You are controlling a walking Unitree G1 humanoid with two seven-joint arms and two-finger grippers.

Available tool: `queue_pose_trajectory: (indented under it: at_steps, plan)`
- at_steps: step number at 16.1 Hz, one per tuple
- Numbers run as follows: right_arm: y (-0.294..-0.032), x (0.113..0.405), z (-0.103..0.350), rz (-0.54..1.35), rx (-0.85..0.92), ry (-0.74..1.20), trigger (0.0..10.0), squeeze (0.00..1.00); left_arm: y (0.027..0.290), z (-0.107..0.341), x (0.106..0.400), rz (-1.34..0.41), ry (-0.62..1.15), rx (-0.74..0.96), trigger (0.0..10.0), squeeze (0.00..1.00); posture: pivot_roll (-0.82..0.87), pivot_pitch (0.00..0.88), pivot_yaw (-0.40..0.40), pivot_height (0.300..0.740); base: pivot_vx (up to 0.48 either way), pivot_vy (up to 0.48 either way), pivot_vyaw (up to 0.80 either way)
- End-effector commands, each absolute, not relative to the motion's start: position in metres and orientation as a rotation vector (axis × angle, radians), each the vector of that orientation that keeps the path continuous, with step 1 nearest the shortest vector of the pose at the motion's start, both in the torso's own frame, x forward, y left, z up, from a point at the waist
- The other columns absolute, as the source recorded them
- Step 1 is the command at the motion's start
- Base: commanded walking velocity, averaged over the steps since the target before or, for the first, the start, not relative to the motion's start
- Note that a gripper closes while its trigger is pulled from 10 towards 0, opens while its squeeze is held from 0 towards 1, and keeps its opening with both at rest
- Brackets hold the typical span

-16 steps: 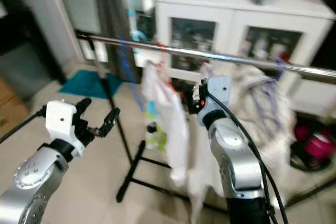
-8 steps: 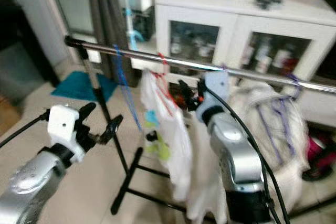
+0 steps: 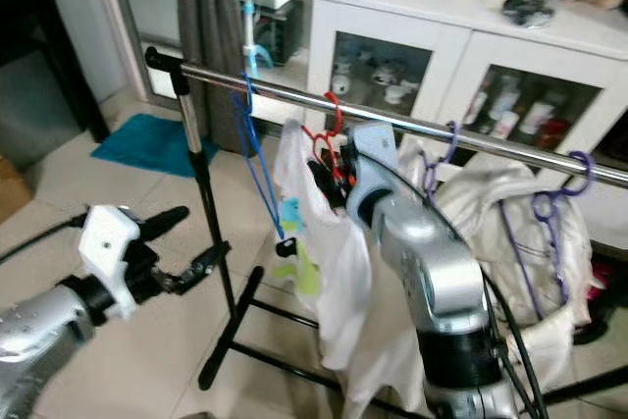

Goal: Hang hanger

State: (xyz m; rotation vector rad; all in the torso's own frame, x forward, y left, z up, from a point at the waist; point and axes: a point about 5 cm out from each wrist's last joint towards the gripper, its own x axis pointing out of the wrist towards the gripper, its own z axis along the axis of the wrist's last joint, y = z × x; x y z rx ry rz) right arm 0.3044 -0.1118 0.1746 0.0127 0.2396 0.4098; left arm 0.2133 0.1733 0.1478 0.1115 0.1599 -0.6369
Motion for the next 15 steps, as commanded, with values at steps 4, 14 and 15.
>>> queue_pose_trajectory:
  at_steps: [4,14,15]
  plan:
    - [-0.106,0.304,0.176,0.435,0.006,0.277,10.0,0.00,0.207,0.174,0.231,-0.599,0.114,0.199,10.0,0.00,0.02,0.000,-0.062,0.740,0.000,0.000,0.00]
    - [-0.098,0.307,0.173,0.464,0.037,0.319,10.0,0.00,0.216,0.189,0.243,-0.578,0.070,0.240,10.0,0.00,0.03,0.000,-0.056,0.740,0.000,0.000,0.00]
    - [-0.096,0.310,0.175,0.474,0.046,0.327,10.0,1.00,0.208,0.180,0.236,-0.635,0.110,0.236,10.0,0.00,0.03,0.000,-0.043,0.740,0.000,0.000,0.00]
